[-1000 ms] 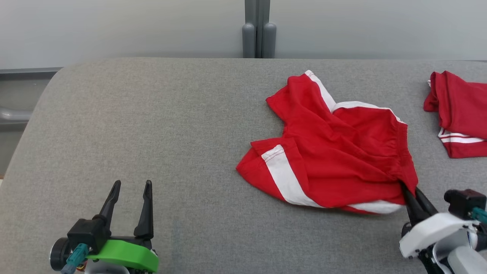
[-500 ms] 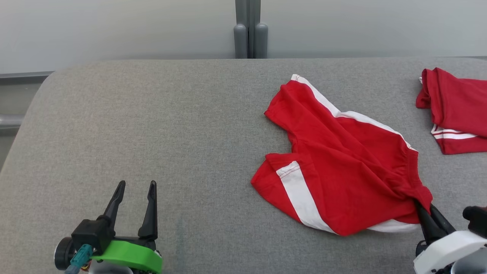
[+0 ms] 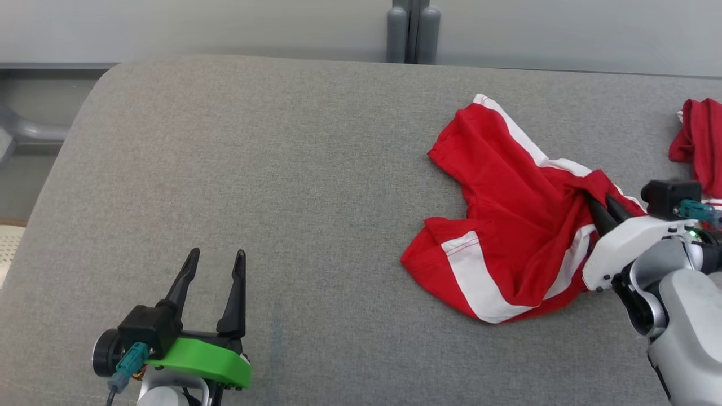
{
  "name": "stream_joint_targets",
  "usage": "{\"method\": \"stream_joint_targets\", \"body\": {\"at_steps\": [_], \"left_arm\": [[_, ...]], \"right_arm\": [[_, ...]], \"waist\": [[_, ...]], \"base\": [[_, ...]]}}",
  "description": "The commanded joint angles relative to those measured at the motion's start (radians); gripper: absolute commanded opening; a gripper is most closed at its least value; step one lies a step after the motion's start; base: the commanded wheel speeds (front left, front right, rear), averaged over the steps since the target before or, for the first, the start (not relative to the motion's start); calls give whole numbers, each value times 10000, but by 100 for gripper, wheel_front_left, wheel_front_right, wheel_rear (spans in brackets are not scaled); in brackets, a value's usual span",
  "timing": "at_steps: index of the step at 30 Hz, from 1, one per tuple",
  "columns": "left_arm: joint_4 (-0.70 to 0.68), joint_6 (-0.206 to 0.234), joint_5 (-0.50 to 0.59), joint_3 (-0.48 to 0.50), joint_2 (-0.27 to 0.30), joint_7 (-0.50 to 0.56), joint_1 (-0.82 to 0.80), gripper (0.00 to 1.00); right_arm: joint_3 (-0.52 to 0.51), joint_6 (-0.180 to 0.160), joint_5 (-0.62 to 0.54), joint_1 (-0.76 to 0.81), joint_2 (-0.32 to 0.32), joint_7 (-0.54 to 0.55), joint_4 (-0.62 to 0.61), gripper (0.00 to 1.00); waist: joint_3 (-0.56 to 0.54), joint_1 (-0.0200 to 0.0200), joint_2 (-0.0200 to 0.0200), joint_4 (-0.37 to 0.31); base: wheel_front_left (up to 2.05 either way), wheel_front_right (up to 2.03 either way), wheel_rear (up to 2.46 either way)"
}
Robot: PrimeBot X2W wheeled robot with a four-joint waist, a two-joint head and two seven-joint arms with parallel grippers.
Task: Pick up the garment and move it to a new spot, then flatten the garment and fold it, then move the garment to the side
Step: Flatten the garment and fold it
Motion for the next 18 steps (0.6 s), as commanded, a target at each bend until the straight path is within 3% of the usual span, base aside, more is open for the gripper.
{"method": "stream_joint_targets", "body": {"at_steps": [1,8,9,11,12,18], "left_arm": [[24,-25,-111,-37,-10,3,-200,100],[79,-17,-175,-173,-72,3,-430,100],[81,-17,-152,-168,-75,3,-445,100],[98,-17,-134,-167,-84,3,-475,100],[116,-17,-128,-164,-86,3,-490,100],[147,-17,-60,-58,-21,3,-390,100]], "right_arm": [[86,-12,-82,-407,18,-168,489,0],[467,-11,-163,-2078,320,-663,3618,0],[506,-11,-139,-2203,373,-697,3977,17],[671,-11,-107,-2447,477,-827,4638,62],[785,-11,-109,-2569,516,-968,4919,100],[1511,-12,197,-2840,567,-2041,5373,100]], "waist": [[289,0,0,291],[556,0,0,529],[571,0,0,529],[584,0,0,518],[577,0,0,501],[341,0,0,223]], "base": [[0,0,0],[0,0,0],[0,0,0],[0,0,0],[0,0,0],[0,0,0]]}}
